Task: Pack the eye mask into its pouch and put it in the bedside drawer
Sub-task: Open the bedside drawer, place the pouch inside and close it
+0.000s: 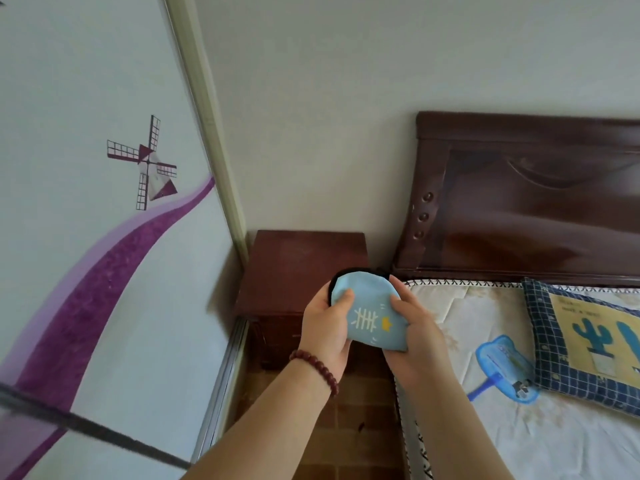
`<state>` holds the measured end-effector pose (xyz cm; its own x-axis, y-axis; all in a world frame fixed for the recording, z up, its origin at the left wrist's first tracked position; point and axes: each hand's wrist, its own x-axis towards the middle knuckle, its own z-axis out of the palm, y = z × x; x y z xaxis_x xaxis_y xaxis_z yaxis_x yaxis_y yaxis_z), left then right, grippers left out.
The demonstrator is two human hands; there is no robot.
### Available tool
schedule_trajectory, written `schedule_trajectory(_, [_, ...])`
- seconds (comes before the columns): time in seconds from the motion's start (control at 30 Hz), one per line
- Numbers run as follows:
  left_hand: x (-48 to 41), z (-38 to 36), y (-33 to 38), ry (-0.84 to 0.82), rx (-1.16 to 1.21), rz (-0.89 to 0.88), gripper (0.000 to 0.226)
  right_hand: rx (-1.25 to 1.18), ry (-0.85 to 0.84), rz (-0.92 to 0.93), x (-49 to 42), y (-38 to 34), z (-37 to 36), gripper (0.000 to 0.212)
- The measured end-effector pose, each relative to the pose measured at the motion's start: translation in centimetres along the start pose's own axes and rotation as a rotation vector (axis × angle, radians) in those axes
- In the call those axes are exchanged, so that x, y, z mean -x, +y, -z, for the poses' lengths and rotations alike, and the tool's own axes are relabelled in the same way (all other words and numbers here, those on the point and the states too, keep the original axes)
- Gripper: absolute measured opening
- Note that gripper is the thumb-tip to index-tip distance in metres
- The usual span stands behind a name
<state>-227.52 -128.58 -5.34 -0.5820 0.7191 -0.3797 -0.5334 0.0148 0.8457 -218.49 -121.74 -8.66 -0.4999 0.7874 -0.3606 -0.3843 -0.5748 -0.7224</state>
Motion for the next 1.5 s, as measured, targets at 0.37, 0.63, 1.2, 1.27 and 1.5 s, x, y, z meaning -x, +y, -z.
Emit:
schedule_trajectory(0.37, [-8.2,7.6,5.4,-0.078,0.006,0.052,0.018,-0.040,0.006,0.036,-5.6,5.4,-9.0,0.027])
schedule_trajectory(0.63, [-10.5,8.4,5.3,-0.096,0.018,0.056,0.017,-0.004,-0.010,0.040,-7.4,6.0,-9.5,0.041])
schedule_trajectory(1.2, [-18.6,7.2,1.2,0.103,-0.004,-0.067,0.026,0.112,-0.112,-0.118,-18.3,6.1,-6.0,0.032])
schedule_trajectory(1.27, [-20.2,8.1,-0.3,0.099,-0.008,-0.090,0.028,0.108,-0.097,-0.115,-19.9,7.5,-5.2,0.029])
schedule_trajectory(1.5, [-26.0,12.1,-6.5,0.070,0.027,-0.106,0.030,0.099,-0.079,-0.118,-25.3,14.2,-1.6,0.024])
